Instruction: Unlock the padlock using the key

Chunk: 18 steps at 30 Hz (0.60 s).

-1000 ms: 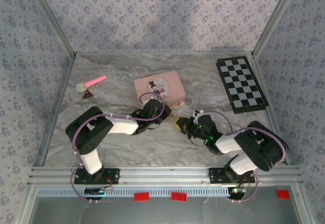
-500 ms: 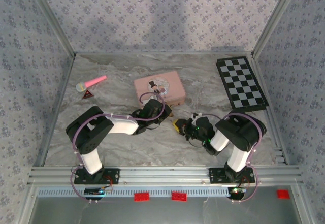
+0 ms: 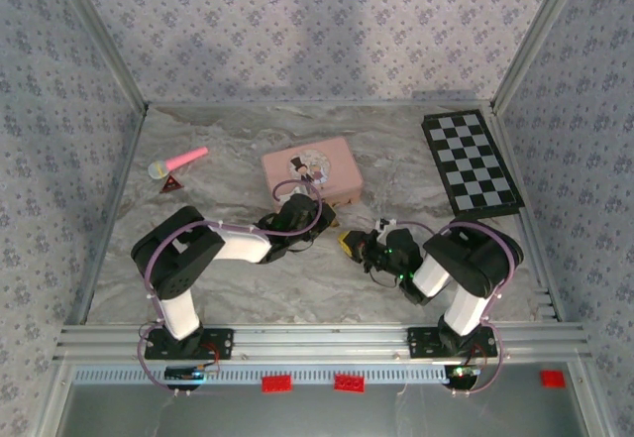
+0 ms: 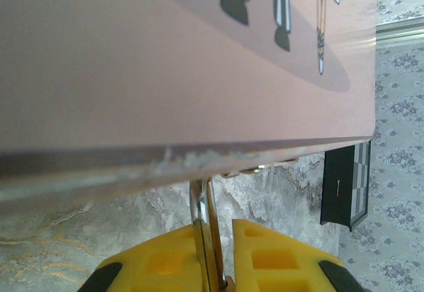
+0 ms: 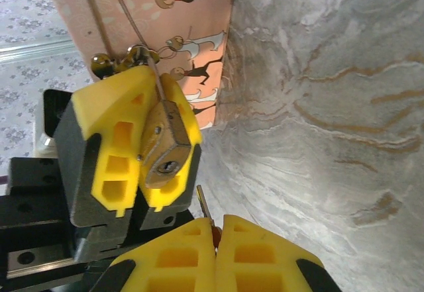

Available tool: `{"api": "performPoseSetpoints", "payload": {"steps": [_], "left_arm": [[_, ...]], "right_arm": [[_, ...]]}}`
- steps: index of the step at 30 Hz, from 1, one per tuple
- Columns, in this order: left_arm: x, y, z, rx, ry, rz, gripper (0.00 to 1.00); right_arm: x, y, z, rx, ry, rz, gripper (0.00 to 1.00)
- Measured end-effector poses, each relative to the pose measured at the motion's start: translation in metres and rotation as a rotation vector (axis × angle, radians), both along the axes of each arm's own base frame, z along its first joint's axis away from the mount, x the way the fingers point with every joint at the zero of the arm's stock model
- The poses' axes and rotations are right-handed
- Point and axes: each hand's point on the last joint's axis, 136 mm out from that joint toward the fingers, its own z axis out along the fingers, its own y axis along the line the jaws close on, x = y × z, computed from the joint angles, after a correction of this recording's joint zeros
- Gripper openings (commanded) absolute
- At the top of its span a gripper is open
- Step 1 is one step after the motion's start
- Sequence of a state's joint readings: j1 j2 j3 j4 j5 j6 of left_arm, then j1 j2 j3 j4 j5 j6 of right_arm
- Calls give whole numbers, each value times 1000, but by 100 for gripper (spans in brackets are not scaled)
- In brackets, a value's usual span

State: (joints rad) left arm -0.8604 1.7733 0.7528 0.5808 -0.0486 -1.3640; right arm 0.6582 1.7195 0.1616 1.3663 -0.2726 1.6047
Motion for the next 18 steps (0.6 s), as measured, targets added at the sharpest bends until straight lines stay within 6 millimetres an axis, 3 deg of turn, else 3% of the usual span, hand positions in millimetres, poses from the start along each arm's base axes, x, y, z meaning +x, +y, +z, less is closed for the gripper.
{"api": "performPoseSetpoints", "payload": {"steps": [18], "left_arm": [[0, 0, 0, -5, -6, -2, 1]], "right_arm": [[5, -4, 4, 8, -10, -15, 0]]}}
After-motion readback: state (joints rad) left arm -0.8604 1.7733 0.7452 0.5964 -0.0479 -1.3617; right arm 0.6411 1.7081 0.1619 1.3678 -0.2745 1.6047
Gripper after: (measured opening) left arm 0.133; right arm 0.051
